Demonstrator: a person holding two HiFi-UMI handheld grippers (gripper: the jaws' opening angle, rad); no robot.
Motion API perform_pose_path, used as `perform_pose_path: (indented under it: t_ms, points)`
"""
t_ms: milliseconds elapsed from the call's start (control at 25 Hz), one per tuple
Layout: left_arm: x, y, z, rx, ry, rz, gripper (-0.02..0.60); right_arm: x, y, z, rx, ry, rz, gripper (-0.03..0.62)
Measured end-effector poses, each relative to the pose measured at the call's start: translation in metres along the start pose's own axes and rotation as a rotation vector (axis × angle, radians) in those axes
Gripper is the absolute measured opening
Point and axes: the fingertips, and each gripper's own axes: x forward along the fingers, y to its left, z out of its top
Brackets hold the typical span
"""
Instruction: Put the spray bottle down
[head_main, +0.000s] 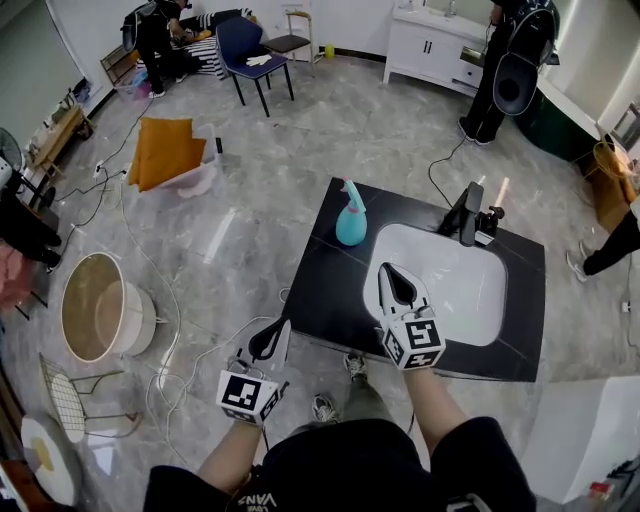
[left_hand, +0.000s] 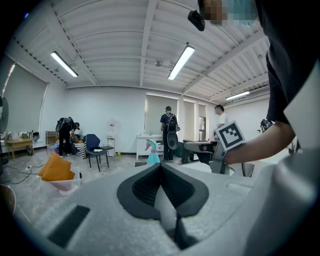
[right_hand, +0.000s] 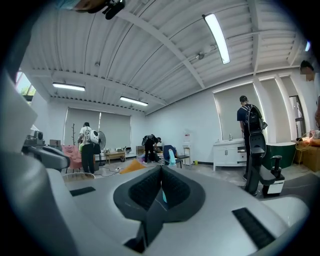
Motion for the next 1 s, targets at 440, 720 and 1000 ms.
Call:
perform_pose_path:
  t_ms: [440, 720, 1000]
  points:
    - [-0.039, -0.014, 0.001, 0.005, -0.025, -0.013, 0.011, -0.068, 0.029, -0.01, 0.04, 0.026, -0.024, 0.002]
    - [-0.061, -0.019, -0.003, -0.001, -0.023, -0.015, 0.011, -0.103, 0.049, -0.029, 0.055, 0.077, -0.018, 0.002]
    - [-0.069, -0.025, -0.007, 0.005, -0.022, -0.011, 0.011, -0.125, 0.063, -0.044, 0.076, 0.109, -0.015, 0.002]
